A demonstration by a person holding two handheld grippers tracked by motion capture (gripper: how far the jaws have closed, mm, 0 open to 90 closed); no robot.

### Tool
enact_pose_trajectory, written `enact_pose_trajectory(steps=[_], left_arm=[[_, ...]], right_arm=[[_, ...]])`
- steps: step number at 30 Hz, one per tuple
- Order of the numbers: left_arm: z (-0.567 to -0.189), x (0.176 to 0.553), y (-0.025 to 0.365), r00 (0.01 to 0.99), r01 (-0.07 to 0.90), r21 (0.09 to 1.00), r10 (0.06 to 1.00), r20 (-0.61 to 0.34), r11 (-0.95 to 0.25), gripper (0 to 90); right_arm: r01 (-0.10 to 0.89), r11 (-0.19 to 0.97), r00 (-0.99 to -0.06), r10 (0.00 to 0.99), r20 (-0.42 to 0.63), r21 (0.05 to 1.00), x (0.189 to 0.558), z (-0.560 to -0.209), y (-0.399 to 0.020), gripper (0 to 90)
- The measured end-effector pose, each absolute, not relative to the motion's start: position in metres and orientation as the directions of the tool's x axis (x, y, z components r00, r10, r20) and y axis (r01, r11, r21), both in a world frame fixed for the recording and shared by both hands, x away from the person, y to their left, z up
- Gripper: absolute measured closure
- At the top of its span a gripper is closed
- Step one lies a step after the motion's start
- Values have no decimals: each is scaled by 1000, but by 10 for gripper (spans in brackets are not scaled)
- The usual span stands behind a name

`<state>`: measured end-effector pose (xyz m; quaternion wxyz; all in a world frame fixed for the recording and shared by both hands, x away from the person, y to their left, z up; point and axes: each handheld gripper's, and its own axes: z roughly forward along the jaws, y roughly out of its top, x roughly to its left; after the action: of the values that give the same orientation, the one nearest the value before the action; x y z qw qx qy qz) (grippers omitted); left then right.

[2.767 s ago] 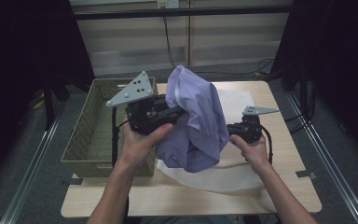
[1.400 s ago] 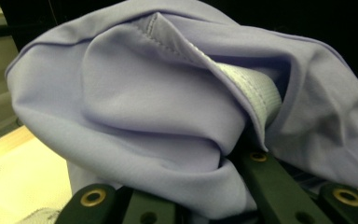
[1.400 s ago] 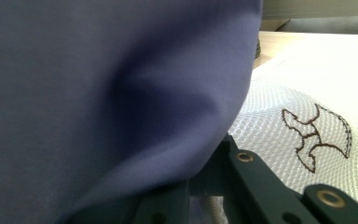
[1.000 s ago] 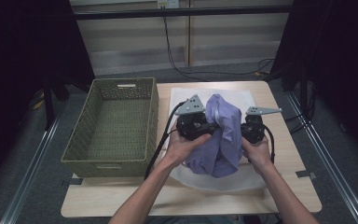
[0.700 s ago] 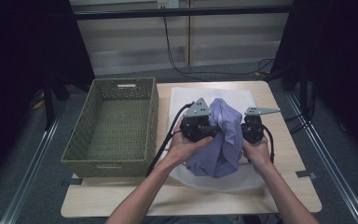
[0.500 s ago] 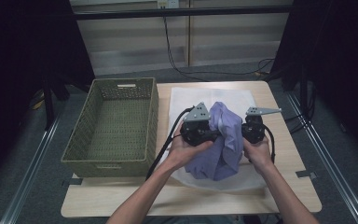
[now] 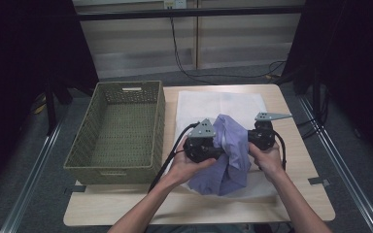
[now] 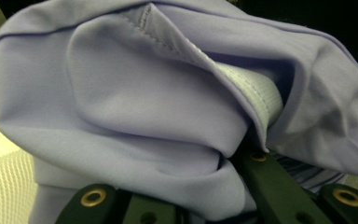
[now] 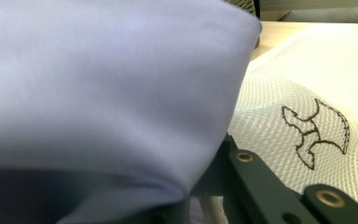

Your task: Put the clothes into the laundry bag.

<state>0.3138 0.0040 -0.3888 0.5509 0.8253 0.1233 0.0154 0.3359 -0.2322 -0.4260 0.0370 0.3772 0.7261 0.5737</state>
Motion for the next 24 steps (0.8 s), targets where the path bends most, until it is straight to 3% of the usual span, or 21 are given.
enact_pose_trajectory(steps=[24], left_arm=[[-422, 310, 5, 967, 228, 860, 213, -142, -457, 822]], right_arm=[[507, 65, -714, 591, 376, 860, 335, -427, -231, 893]])
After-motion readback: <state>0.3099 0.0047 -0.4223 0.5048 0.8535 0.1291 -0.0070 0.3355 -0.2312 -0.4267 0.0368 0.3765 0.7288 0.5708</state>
